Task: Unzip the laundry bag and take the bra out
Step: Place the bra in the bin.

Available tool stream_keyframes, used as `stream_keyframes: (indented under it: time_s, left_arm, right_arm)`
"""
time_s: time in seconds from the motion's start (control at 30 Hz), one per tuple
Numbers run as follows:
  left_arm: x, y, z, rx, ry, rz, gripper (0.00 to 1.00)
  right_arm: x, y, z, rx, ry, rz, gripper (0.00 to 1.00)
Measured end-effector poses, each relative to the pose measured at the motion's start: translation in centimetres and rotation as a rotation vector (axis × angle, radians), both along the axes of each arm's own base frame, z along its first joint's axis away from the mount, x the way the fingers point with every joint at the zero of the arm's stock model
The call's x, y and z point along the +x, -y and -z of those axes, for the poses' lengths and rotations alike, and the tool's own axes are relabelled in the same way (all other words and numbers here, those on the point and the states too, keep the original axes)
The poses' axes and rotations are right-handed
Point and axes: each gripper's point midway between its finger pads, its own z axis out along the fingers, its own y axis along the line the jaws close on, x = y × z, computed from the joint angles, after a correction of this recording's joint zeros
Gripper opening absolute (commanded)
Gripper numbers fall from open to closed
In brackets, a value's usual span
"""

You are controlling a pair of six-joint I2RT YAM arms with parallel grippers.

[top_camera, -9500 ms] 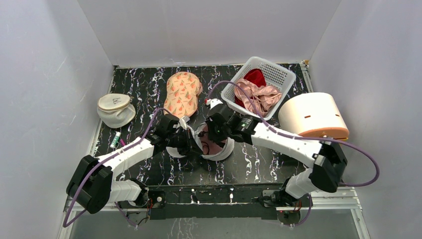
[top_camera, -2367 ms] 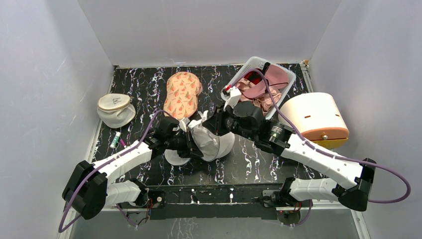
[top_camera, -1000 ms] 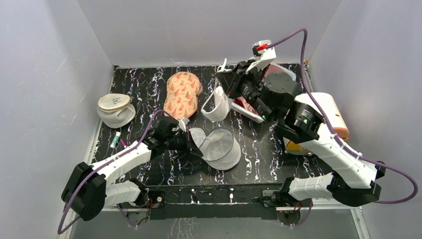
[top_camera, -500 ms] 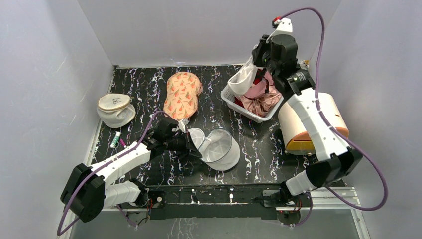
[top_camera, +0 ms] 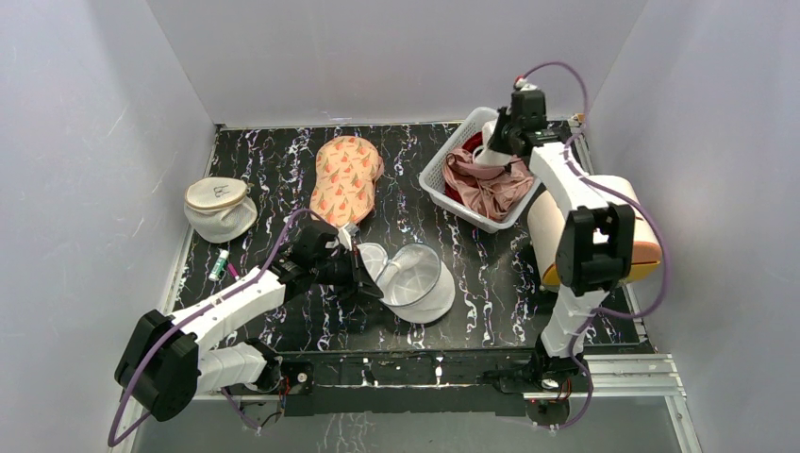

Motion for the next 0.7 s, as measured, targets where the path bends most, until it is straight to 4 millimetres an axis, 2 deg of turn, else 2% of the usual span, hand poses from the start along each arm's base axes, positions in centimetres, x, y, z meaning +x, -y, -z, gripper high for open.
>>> stream_keyframes:
  time_s: [0.07, 0.13, 0.2, 0.27, 0.43, 0.57, 0.7]
  left_arm:
    - [0.1, 0.1, -0.2, -0.002, 0.006, 0.001, 0.00]
    - [0.3, 0.2, -0.4, -0.005, 0.013, 0.003, 0.00]
    - [0.4, 0.3, -0.5, -0.006, 0.015, 0.004, 0.00]
    - [0.5, 0.4, -0.6, -0.005, 0.017, 0.007, 0.00]
    - [0.7, 0.4, -0.3, 0.004, 0.016, 0.015, 0.00]
    - [0.7, 0.4, 0.0, 0.012, 0.013, 0.021, 0.00]
    - [0.8, 0.4, 0.0, 0.013, 0.017, 0.024, 0.00]
  right_arm:
    - [0.0, -0.7, 4.0, 0.007, -0.089, -0.019, 0.04]
    - [-0.9, -1.3, 7.9, 0.025, -0.192, -0.036, 0.14]
    - [-1.8, -1.9, 9.9, 0.040, -0.250, -0.051, 0.21]
    - [-2.7, -2.3, 10.8, 0.057, -0.288, -0.062, 0.27]
    - [-3.1, -2.4, 10.0, 0.071, -0.281, -0.068, 0.42]
    - [-3.7, -2.5, 7.0, 0.081, -0.228, -0.077, 0.56]
    - [-5.7, -2.5, 3.2, 0.096, -0.159, -0.096, 0.69]
